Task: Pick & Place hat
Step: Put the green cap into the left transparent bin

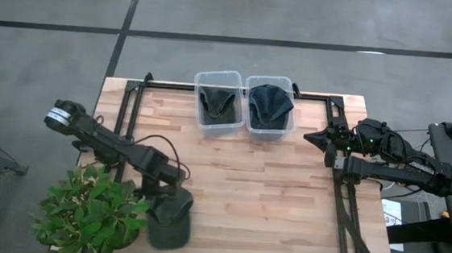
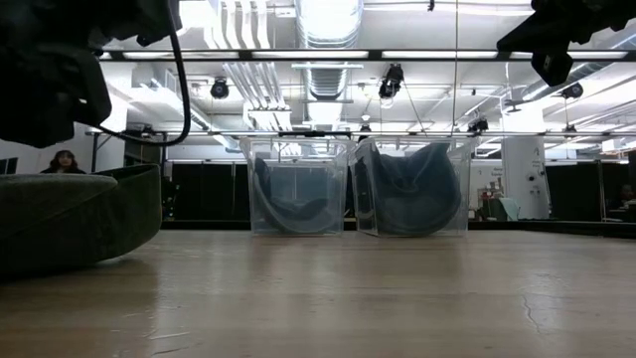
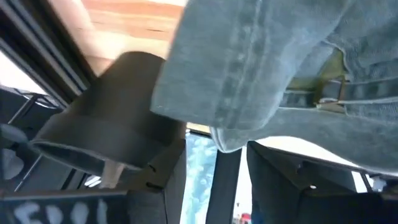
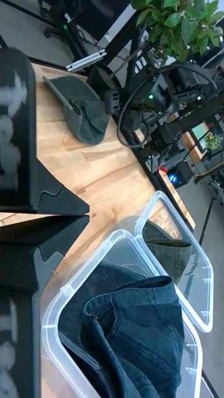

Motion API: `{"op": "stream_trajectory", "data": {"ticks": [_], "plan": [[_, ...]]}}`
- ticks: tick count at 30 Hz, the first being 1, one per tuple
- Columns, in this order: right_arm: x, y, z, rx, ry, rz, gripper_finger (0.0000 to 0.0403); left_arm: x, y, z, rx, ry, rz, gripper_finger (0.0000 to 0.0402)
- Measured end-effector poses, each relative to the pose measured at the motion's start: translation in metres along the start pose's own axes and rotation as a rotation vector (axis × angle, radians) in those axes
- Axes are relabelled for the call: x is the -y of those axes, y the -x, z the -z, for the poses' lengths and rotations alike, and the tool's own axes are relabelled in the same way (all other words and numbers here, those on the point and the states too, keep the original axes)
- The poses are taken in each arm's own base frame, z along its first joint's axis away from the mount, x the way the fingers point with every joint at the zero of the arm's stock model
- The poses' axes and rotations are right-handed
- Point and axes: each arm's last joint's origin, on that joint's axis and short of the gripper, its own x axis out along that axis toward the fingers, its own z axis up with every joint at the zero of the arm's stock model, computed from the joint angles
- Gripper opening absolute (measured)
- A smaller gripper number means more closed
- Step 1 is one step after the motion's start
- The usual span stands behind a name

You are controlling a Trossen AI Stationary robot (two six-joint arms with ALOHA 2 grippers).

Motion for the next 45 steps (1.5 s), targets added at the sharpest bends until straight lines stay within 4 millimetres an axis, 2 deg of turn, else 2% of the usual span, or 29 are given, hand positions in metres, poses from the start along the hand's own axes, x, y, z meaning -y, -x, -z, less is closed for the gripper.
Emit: {"op": "stream_trajectory", "data": {"ticks": [6, 15, 21, 32, 45], "plan": [[0.0, 0.0, 0.0, 0.0, 0.0, 0.0, 0.0009, 0.002, -0.01, -0.006, -0.039, -0.019, 0.03, 0.0161], [0.0, 0.0, 0.0, 0.0, 0.0, 0.001, 0.0009, -0.006, -0.021, -0.008, -0.077, -0.014, -0.031, 0.0161], [0.0, 0.0, 0.0, 0.001, 0.0, 0.001, 0.0009, -0.002, -0.024, -0.006, -0.09, -0.057, 0.018, 0.0161], [0.0, 0.0, 0.0, 0.001, 0.0, 0.002, 0.0009, -0.004, -0.035, -0.015, -0.102, -0.073, 0.055, 0.0161], [0.0, 0.0, 0.0, 0.002, 0.0, 0.003, 0.0009, -0.002, -0.04, -0.023, -0.024, -0.123, 0.151, 0.0154]]}}
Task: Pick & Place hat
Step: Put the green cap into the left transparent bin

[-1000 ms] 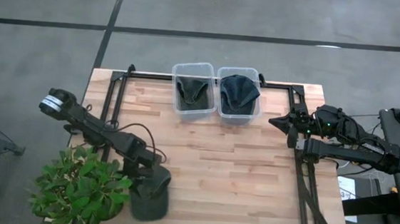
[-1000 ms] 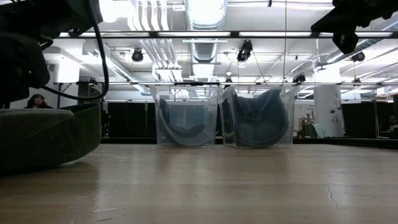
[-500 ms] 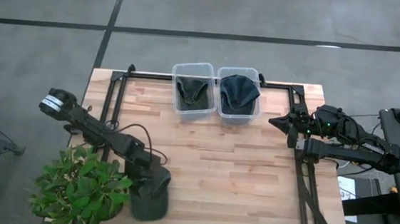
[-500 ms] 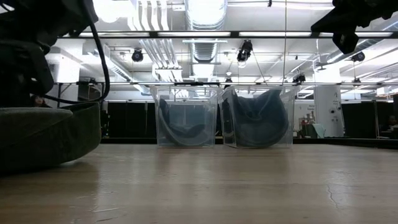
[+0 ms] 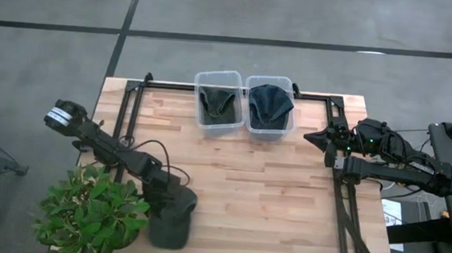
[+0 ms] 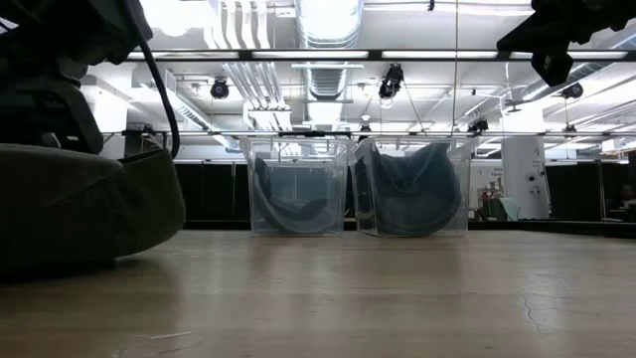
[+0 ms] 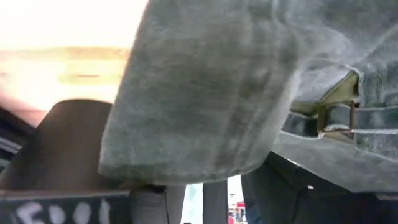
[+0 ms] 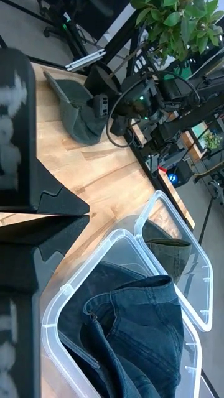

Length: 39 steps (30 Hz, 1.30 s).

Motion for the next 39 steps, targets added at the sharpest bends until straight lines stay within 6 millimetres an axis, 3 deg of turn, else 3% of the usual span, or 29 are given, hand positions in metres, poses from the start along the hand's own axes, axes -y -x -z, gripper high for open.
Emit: {"op": "stream_trajectory", "data": {"ticks": [6, 13, 22, 31, 39], "plan": [[0.0, 0.0, 0.0, 0.001, 0.0, 0.001, 0.0009, 0.002, 0.0, -0.002, 0.053, 0.0, 0.049, 0.0116], [0.0, 0.0, 0.0, 0.001, 0.0, 0.002, 0.0009, 0.006, 0.0, -0.001, 0.075, -0.068, 0.102, 0.0017], [0.0, 0.0, 0.0, 0.001, 0.0, 0.002, 0.0009, 0.011, 0.008, 0.004, 0.14, -0.144, 0.236, 0.0007], [0.0, 0.0, 0.0, 0.001, 0.0, 0.001, 0.0009, 0.01, 0.048, 0.014, 0.577, -0.211, 0.707, 0.0007], [0.0, 0.0, 0.0, 0.001, 0.0, 0.0, 0.0009, 0.012, 0.081, 0.031, 0.942, -0.449, 1.01, 0.0007]]}}
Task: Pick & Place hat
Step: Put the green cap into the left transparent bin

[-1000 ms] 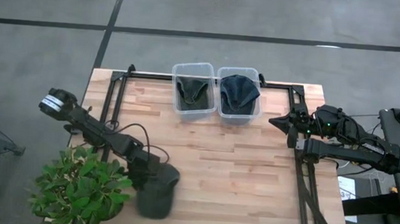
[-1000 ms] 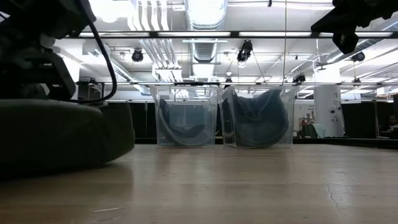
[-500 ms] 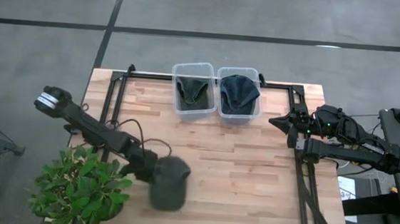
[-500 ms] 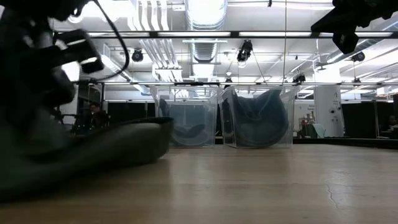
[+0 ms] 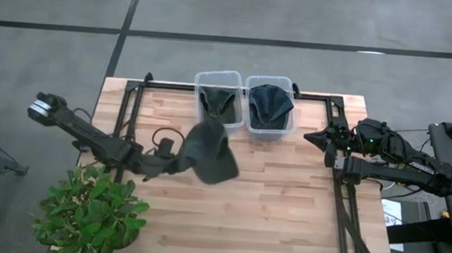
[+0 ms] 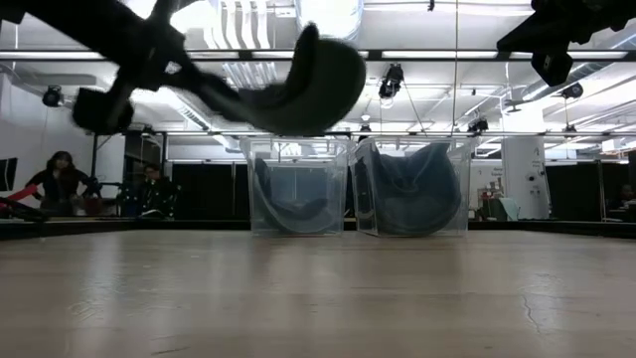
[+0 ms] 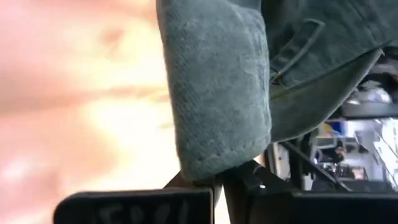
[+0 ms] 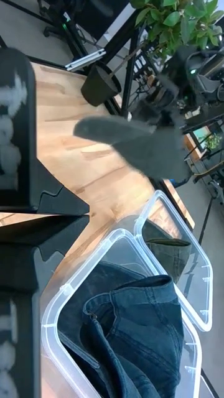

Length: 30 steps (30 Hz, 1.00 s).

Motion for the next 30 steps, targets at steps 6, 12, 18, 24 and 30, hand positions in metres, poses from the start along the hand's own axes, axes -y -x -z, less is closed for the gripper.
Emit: {"op": "stream_trajectory", "data": {"ticks": [6, 12, 18, 24, 30], "plan": [[0.0, 0.0, 0.0, 0.0, 0.0, 0.001, 0.0009, 0.019, 0.001, -0.003, 0.087, -0.233, 0.164, 0.0007], [0.0, 0.0, 0.0, 0.0, 0.007, 0.0, 0.0009, 0.037, 0.004, -0.006, 0.155, -0.388, 0.312, 0.0007], [0.0, 0.0, 0.0, 0.0, 0.011, 0.001, 0.0009, 0.059, 0.015, -0.011, 0.247, -0.524, 0.524, 0.0007], [0.0, 0.0, 0.0, 0.0, 0.011, 0.001, 0.0009, 0.08, 0.033, -0.018, 0.356, -0.62, 0.803, 0.0007], [0.0, 0.0, 0.0, 0.0, 0.021, 0.001, 0.0009, 0.089, 0.047, -0.023, 0.439, -0.653, 0.981, 0.0007]]}}
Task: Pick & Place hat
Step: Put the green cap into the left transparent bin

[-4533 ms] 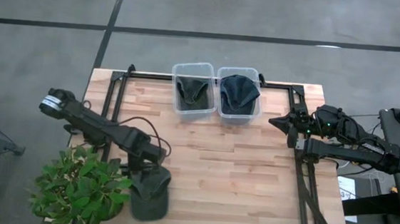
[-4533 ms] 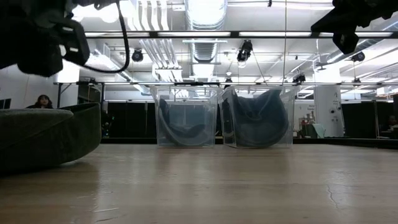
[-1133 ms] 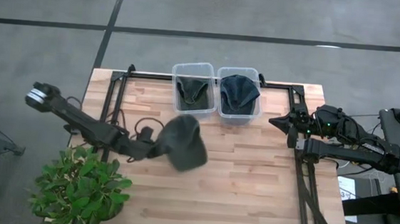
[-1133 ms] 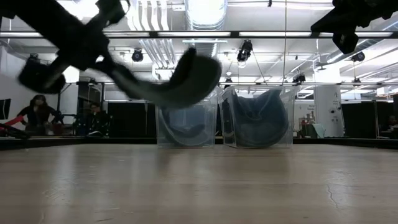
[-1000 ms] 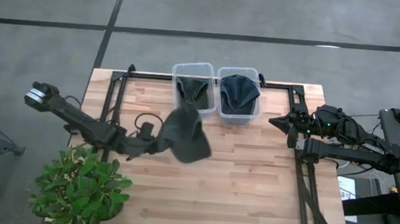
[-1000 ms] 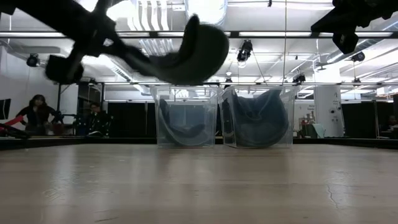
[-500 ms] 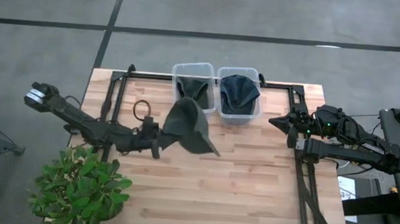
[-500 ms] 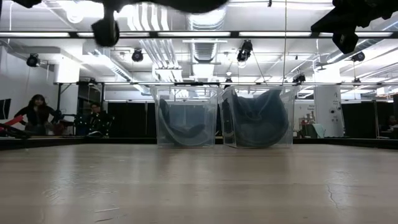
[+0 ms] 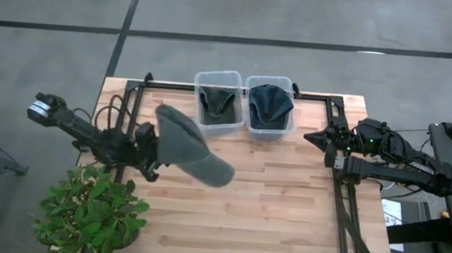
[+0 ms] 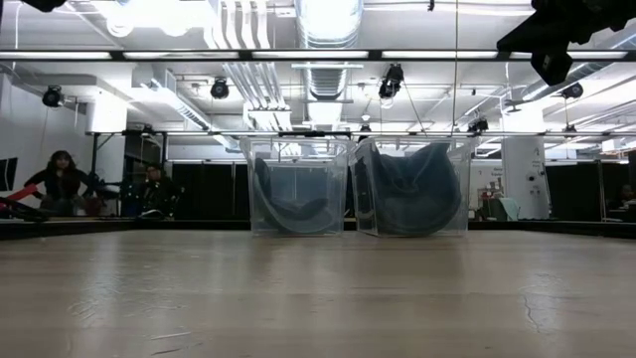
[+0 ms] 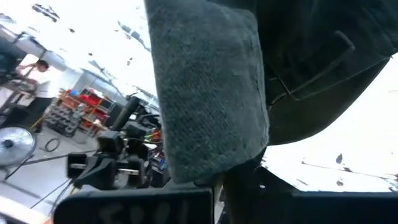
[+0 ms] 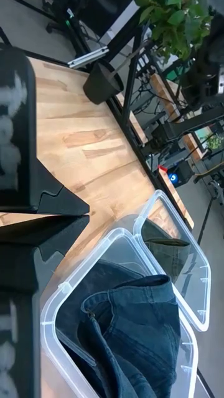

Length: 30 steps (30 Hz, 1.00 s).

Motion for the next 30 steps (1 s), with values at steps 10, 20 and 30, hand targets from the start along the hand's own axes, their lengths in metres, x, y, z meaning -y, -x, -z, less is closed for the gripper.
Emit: {"op": "stream_trajectory", "data": {"ticks": [10, 20, 30], "plan": [[0.0, 0.0, 0.0, 0.0, 0.024, 0.001, 0.0009, -0.001, -0.003, -0.003, 0.036, 0.048, -0.09, 0.0007], [0.0, 0.0, 0.0, 0.0, -0.011, 0.001, 0.0009, -0.023, -0.006, 0.009, 0.264, 0.562, -0.739, 0.0007], [0.0, 0.0, 0.0, 0.001, -0.014, 0.001, 0.0009, -0.032, -0.013, -0.001, 0.409, 0.767, -0.702, 0.0007]]}}
